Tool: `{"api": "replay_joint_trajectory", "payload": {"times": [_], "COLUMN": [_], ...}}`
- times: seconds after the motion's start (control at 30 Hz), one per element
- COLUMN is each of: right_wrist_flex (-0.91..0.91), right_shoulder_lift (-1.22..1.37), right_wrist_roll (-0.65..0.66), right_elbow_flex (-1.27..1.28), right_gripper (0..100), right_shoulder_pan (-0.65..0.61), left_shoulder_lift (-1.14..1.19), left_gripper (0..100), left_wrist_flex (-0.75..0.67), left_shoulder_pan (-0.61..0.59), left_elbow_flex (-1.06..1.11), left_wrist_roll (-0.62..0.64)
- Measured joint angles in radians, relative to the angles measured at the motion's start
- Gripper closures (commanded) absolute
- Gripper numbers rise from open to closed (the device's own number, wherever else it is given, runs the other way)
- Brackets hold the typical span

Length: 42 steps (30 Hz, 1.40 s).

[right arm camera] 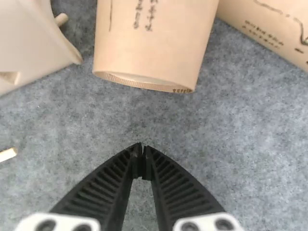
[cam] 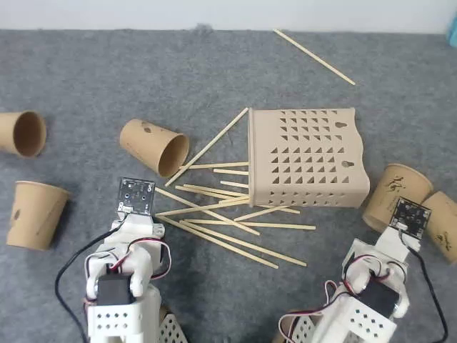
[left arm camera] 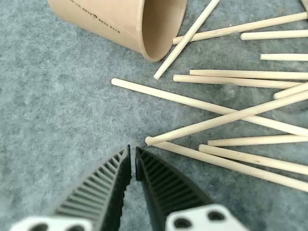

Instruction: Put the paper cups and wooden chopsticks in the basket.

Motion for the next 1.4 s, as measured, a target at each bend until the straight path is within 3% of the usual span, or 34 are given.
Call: {"api": "replay_joint_trajectory", "payload": {"times": [0.8, 1.07, 1.27, 1.4], "right_wrist_flex": [0.000, 0.029, -0.041, -0.048], "right_shoulder_lift": [0.000, -0.005, -0.003, 0.000], "right_wrist_roll": [0.000, 0.000, 0.000, 0.000], "right_elbow_flex": [0.000, -0.052, -0.052, -0.038], "right_gripper": [98.9, 98.5, 98.5, 98.5], "right_shoulder_pan": [-0.107, 0.054, 0.072, 0.071], "left_shoulder_lift": [0.000, 0.000, 0.000, 0.000], "left_gripper": [99, 99, 99, 99], "left_wrist_flex": [0.006, 0.006, 0.012, 0.012], "left_shoulder_pan": [0.000, 0.000, -0.002, 0.000], "left_elbow_flex": [0.000, -0.003, -0.064, -0.107], "left_wrist_roll": [-0.006, -0.006, -0.011, -0.110]}}
